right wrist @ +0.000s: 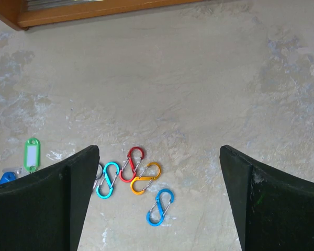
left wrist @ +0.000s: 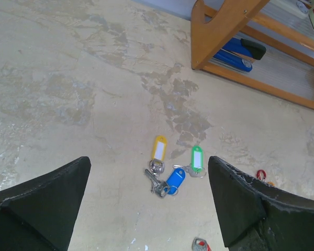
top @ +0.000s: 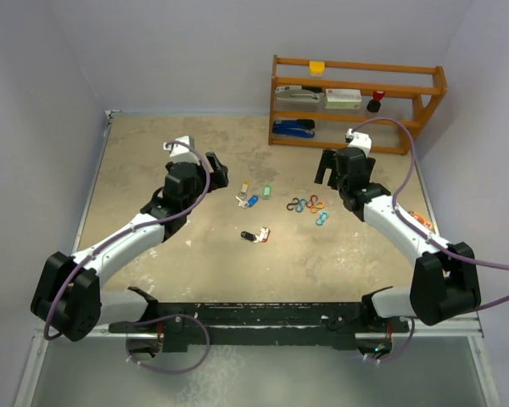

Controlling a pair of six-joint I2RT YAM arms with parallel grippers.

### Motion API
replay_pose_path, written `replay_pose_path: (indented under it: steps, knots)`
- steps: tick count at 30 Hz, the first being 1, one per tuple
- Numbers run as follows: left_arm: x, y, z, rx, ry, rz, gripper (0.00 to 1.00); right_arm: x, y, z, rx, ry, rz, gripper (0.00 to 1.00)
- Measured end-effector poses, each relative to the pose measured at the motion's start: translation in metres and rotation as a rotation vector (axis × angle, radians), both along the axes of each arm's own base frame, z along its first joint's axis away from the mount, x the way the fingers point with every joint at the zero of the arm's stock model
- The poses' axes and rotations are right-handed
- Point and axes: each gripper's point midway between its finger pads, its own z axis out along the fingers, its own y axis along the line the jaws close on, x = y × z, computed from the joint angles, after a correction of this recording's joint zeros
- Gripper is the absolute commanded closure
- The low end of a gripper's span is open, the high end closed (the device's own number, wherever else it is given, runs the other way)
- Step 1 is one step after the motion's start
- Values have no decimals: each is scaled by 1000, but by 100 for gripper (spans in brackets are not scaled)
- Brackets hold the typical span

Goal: Put the keys on the keyring

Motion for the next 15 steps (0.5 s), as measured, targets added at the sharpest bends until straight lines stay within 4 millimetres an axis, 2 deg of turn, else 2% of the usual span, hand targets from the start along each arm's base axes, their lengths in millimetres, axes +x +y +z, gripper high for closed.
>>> replay_pose_path:
  steps: [5,15]
  knots:
    - [-1,2,-2,4,8,7,2,0,0,1,1,-3,0,0]
    - [-5,-1,-9,24,34,-23,5,-3,-1,10,3,-21,6,0]
